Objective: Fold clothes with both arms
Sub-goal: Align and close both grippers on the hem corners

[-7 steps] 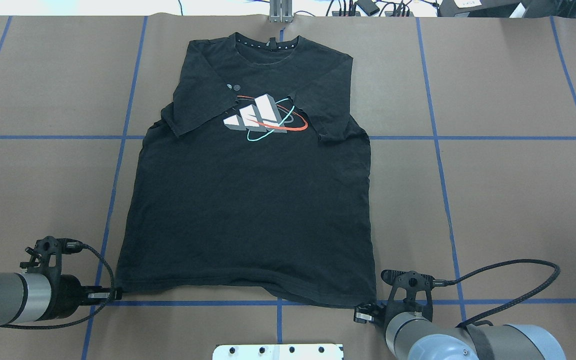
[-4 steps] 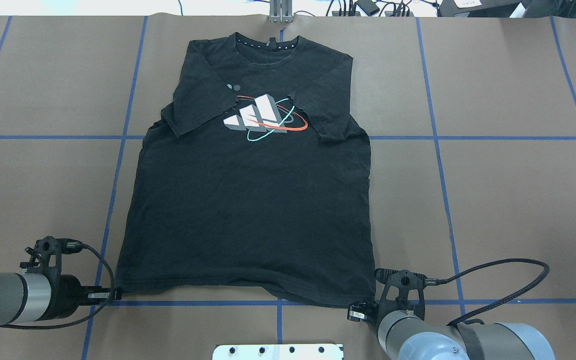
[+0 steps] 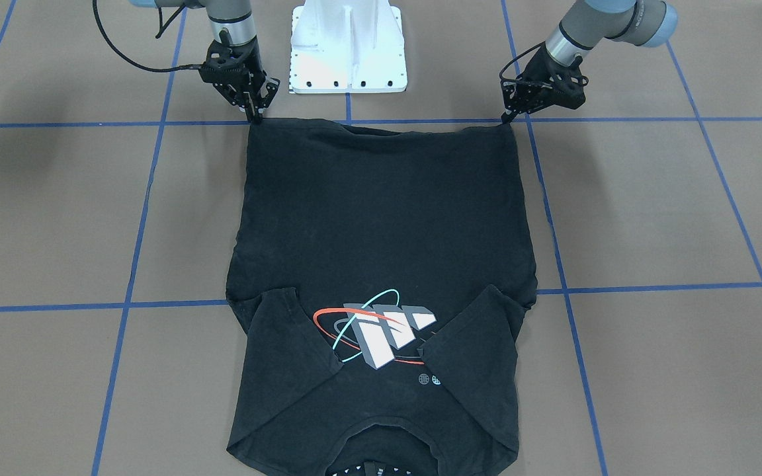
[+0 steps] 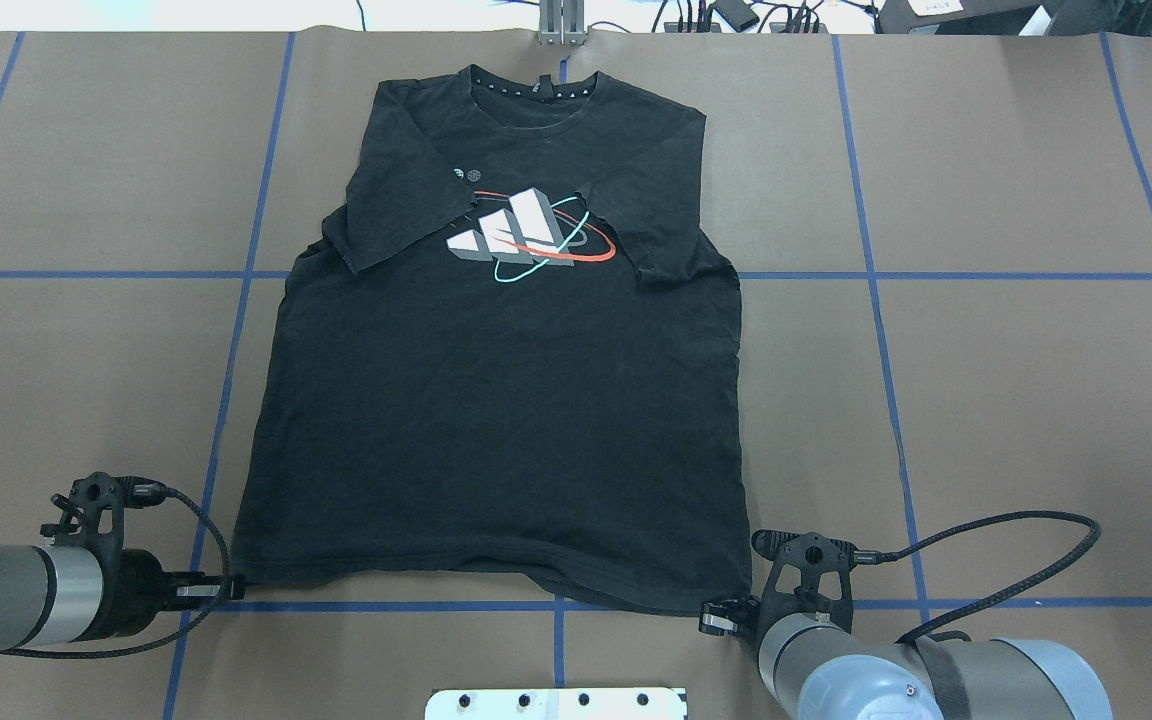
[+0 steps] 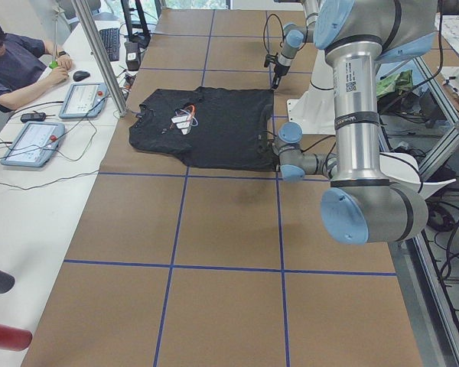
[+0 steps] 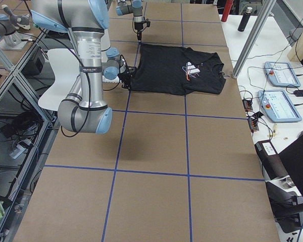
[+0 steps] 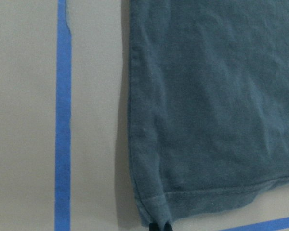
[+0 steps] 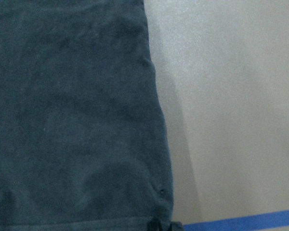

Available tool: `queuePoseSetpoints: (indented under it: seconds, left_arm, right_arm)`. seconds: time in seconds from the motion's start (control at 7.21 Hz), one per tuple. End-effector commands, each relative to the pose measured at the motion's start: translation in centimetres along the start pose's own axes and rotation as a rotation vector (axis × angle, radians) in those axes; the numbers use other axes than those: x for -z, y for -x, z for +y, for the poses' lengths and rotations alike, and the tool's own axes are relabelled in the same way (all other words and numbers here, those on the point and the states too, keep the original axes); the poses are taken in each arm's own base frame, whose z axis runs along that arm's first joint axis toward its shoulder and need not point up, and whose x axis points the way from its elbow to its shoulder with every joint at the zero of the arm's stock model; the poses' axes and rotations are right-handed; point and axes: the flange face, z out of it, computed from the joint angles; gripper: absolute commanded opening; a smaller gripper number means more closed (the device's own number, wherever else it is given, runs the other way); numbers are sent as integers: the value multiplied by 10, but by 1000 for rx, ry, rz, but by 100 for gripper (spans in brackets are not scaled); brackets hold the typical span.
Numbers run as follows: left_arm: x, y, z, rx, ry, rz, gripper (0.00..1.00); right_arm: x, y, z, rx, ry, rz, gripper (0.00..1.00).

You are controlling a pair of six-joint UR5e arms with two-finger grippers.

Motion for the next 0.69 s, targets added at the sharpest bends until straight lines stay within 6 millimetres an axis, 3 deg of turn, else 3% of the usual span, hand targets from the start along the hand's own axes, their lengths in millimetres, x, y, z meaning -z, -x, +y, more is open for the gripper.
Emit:
queuePoseSetpoints:
  seconds: [0.0, 0.28, 0.55]
  left_arm:
    - [0, -4, 0, -1, -1, 7, 0]
    - [24, -25, 3, -6, 29, 65, 0]
    - [56, -47, 10, -17, 71, 132, 0]
  right_arm:
    - [4, 2, -2, -5, -1, -9, 0]
    - [20, -1, -15, -29, 48, -22, 0]
    - [54, -18, -16, -29, 153, -42, 0]
